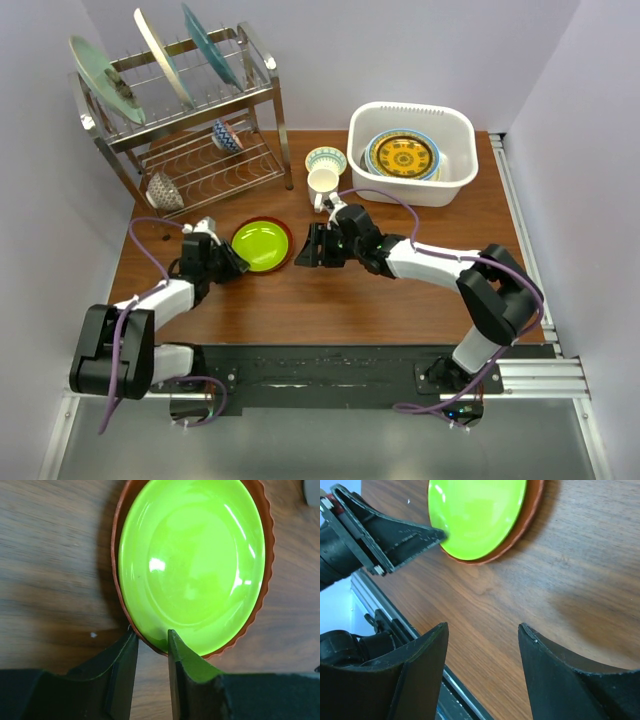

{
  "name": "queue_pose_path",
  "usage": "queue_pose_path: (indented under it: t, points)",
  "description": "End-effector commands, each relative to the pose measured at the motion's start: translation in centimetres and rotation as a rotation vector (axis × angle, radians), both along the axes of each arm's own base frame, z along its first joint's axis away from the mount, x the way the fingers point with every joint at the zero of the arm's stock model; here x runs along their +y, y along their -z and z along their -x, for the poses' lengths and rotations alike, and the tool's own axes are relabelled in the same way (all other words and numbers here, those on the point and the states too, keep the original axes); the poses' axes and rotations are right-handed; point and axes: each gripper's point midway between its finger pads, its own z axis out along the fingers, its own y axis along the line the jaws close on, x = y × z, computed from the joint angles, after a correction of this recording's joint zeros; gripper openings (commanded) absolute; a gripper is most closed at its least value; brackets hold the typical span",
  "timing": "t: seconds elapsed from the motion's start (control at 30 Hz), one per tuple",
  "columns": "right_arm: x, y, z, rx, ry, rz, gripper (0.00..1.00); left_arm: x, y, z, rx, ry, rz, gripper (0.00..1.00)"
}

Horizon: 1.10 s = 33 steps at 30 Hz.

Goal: Place the plates into the plastic bin on the countertop
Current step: Move the plate to the center of the board, then pick up the plate at the center of the board.

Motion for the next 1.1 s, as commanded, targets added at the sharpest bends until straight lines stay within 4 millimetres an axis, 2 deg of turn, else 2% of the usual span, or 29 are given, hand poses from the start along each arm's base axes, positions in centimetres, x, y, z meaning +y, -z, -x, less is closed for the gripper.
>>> queue_pose_path:
  t: [0.0,0.23,0.4,0.5,0.83,1.07]
  points:
    - [1.3,-1.0,-0.5,-0.034,-0.009,-0.078,0.61,-1.1,2.7,3.6,0.121,0.051,-0.016,0.34]
    - [2.5,-0.4,-1.0,-0.027,-0.020,-0.119,0.61,-3.1,2.1,5.4,0.125,0.119,-0.007,0.31]
    - [2.3,1.3,-1.0,-0.006,-0.007,-0.095,0.61,-3.7,1.8,5.9,0.110,0.141,-0.009,0.31]
    - [1.7,2.5,-1.0,0.007,0.010,-0.047,0.61,-3.4,2.5,7.0,0.149,0.143,-0.029,0.31]
    - [-0.1,3.9,-1.7,-0.004,0.063,0.071,0.61,-3.4,2.9,7.2,0.155,0.145,-0.032,0.31]
    - [0.5,6.0,-1.3,0.018,0.048,0.090,0.61,-3.7,3.0,7.3,0.158,0.158,-0.018,0.32]
